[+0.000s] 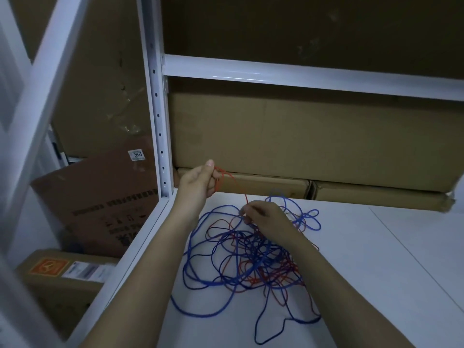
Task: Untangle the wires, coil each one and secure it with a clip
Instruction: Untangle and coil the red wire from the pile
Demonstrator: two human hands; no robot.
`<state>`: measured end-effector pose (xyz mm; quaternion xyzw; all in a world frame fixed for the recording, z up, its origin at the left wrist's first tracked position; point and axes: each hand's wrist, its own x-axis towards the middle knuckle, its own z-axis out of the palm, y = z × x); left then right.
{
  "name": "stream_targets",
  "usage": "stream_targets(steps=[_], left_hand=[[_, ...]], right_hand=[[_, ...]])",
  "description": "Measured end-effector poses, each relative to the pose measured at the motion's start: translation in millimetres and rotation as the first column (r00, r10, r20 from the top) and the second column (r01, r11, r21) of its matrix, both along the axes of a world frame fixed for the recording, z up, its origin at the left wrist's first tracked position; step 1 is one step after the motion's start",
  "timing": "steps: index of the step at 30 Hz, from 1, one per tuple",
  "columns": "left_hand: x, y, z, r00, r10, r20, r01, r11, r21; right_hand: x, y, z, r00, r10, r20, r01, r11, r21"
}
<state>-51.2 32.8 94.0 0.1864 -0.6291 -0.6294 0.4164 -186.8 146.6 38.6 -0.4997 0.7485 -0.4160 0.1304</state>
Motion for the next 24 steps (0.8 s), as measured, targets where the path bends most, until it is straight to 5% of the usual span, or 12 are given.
stream_targets(steps=[4,7,9,11,13,17,20,24], left_hand=[[6.6,-7.0,4.9,0.999,0.045,-0.011,-0.045,0.999,0.014],[10.2,-12.2,5.2,1.000,-0.026,0.002,0.026,0.998,0.057],[13.8,-12.3,5.2,0.982,-0.181,-0.061,0.189,0.969,0.161],[18.0,-7.9,8.6,0.930,-0.322,-0.178,0.359,0.899,0.249],[18.8,-3.9,11.7,0.890,-0.364,-0.275,0.436,0.856,0.278],[13.0,-3.1,9.6,0.924,-0.240,-0.298,0.317,0.916,0.247],[7.5,-5.1,-2.4,0.960,-0.144,-0.241,0.197,0.957,0.214],[-6.1,-7.1,-28.0,1.000,-0.012,0.021,0.013,0.998,-0.067]], right_hand=[[-4.8,-3.9,-2.9,0.989,-0.138,-0.051,0.124,0.968,-0.217],[-0.3,-7.3,18.1,0.959,-0.141,0.248,0.243,0.858,-0.453],[3.1,-10.8,35.0,0.939,-0.160,0.305,0.304,0.801,-0.515],[2.9,-15.2,42.4,0.950,-0.251,0.187,0.309,0.845,-0.436],[1.6,-18.9,35.5,0.957,-0.274,-0.092,0.249,0.945,-0.214],[11.5,-15.6,0.2,0.868,-0.081,-0.491,0.085,0.996,-0.014],[26.6,-8.9,-14.0,0.784,0.062,-0.617,-0.089,0.996,-0.013],[38.6,1.1,-18.2,0.677,0.043,-0.735,-0.142,0.987,-0.072]])
